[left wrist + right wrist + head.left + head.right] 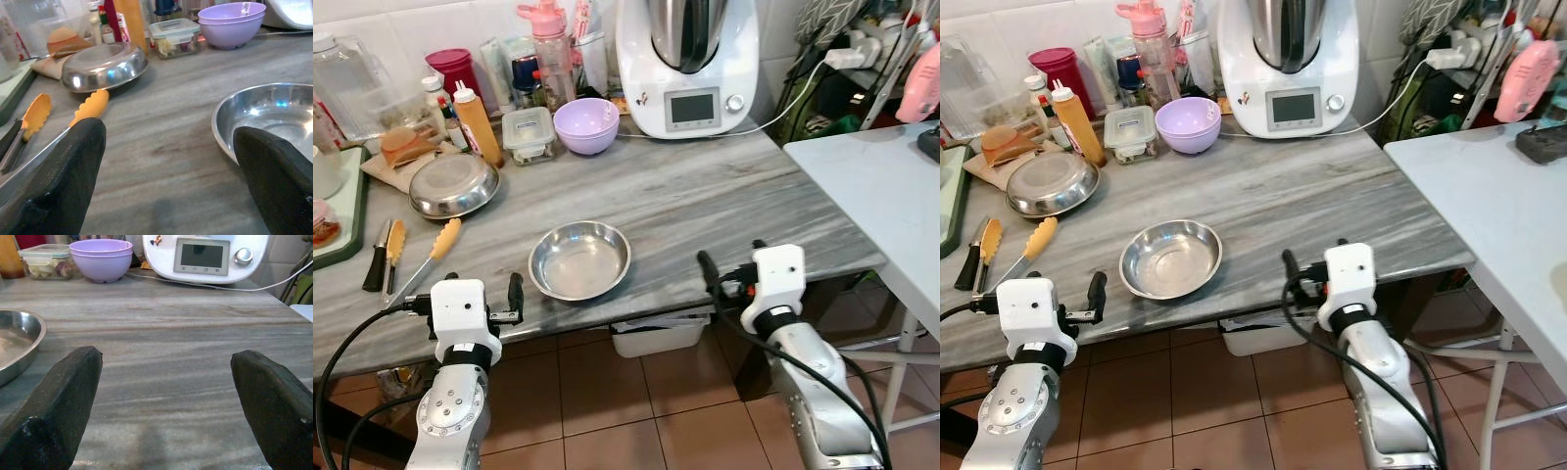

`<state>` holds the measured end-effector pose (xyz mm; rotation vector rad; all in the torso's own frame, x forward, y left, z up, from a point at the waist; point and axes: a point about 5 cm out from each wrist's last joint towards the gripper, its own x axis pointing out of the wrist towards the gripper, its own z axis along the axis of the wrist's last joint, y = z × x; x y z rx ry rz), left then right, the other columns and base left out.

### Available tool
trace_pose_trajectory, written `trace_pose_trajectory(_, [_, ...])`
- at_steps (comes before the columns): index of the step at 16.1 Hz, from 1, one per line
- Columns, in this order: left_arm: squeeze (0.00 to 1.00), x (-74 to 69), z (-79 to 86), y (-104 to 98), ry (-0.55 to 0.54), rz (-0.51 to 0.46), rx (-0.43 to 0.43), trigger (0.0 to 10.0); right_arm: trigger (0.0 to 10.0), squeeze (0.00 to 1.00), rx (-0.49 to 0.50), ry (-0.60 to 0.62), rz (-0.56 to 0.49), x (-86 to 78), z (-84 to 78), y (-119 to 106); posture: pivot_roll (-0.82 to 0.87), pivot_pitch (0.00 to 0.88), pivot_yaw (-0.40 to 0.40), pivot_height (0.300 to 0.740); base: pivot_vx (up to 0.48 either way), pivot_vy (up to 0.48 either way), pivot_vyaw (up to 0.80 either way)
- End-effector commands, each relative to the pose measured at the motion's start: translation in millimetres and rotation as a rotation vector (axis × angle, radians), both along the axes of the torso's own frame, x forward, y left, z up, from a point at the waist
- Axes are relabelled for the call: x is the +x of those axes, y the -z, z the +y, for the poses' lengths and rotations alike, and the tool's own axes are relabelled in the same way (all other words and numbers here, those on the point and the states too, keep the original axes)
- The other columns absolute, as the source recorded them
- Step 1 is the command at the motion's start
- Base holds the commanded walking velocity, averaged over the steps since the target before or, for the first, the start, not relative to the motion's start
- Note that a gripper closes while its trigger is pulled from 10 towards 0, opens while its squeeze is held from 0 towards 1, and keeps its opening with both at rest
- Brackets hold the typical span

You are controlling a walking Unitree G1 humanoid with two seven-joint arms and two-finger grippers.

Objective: Setting the table

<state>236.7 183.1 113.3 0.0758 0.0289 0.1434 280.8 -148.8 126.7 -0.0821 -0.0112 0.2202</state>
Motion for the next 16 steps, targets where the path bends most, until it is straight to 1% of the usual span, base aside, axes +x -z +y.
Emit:
trace_pose_trajectory(1, [0.0, -0.5, 4.1, -3, -0.021, 0.002, 0.021, 10.0, 10.0, 0.0, 0.009, -0.015, -0.017, 1.1, 3.3, -6, -0.09, 0.082, 0.104, 0.74, -0.266, 0.0, 0.0])
trace_pose_trajectory(2, [0.0, 0.4, 4.2, -4, -0.022, 0.002, 0.027, 10.0, 10.0, 0.0, 0.016, -0.014, 0.003, 1.6, 4.1, -4, -0.09, 0.085, 0.106, 0.74, -0.262, 0.0, 0.0])
trace_pose_trajectory(8, [0.0, 0.4, 5.3, -6, -0.03, 0.012, 0.044, 10.0, 10.0, 0.0, 0.033, -0.021, 0.01, 2.7, 7.8, -3, -0.08, 0.094, 0.115, 0.74, -0.281, 0.0, 0.0])
trace_pose_trajectory(11, [0.0, 0.8, 6.9, -6, -0.034, 0.018, 0.054, 10.0, 10.0, 0.0, 0.04, -0.03, 0.007, 2.3, 12.3, -4, -0.07, 0.093, 0.118, 0.74, -0.285, 0.0, 0.0])
trace_pose_trajectory(16, [0.0, -0.3, 7.9, -4, -0.043, 0.029, 0.06, 10.0, 10.0, 0.0, 0.11, -0.02, 0.001, 4.8, 14.0, -5, -0.07, 0.093, 0.117, 0.74, -0.286, 0.0, 0.0])
